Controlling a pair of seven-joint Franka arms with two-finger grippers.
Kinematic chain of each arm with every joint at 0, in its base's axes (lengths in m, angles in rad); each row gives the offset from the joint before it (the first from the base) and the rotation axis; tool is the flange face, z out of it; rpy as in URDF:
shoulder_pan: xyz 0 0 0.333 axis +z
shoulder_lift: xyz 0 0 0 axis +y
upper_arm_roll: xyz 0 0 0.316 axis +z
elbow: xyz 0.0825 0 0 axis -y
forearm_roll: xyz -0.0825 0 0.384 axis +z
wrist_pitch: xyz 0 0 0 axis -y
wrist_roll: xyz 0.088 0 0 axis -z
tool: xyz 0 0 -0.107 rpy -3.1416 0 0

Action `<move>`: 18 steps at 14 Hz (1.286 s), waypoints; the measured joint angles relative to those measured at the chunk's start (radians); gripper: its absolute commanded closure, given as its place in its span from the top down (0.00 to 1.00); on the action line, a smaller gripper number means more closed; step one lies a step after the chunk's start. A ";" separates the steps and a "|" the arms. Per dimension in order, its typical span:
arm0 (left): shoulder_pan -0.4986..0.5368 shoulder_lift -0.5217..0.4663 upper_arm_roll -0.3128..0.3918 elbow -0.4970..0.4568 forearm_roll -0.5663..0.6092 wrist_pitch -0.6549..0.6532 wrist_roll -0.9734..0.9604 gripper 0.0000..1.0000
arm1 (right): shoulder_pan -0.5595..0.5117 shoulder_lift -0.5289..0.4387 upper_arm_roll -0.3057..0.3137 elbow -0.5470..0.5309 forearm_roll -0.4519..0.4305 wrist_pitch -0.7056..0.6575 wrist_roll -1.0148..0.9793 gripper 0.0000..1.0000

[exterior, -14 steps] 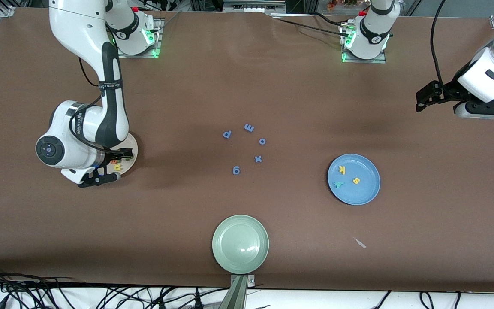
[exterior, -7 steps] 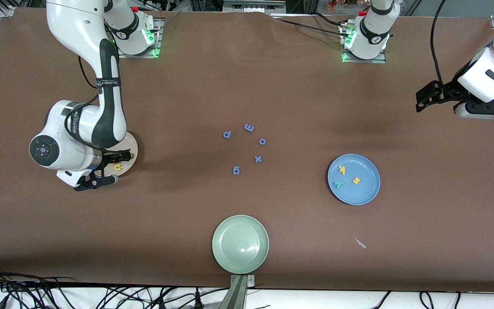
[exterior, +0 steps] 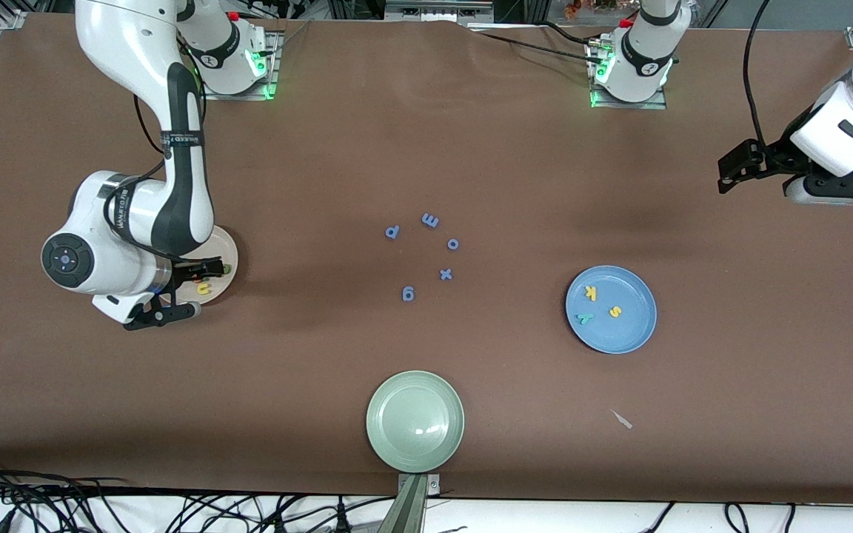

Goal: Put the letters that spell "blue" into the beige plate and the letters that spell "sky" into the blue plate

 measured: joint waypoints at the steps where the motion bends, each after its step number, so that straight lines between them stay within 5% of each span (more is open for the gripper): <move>1: 0.000 0.000 0.000 0.000 0.000 0.000 0.000 1.00 | 0.001 0.000 0.000 0.002 0.000 -0.001 0.000 1.00; 5: 0.000 0.000 0.000 0.000 0.000 0.000 0.000 1.00 | -0.029 -0.014 0.040 0.049 -0.008 -0.050 0.081 1.00; 11: 0.000 0.000 0.000 0.000 0.000 0.000 0.000 1.00 | -0.430 -0.197 0.577 0.100 -0.390 -0.087 0.398 1.00; 14: 0.000 0.000 0.000 0.000 0.000 0.000 0.000 1.00 | -0.494 -0.260 0.672 0.096 -0.443 -0.130 0.432 1.00; 18: 0.000 0.000 0.000 0.000 0.000 0.000 0.000 1.00 | -0.526 -0.279 0.700 0.126 -0.467 -0.220 0.432 1.00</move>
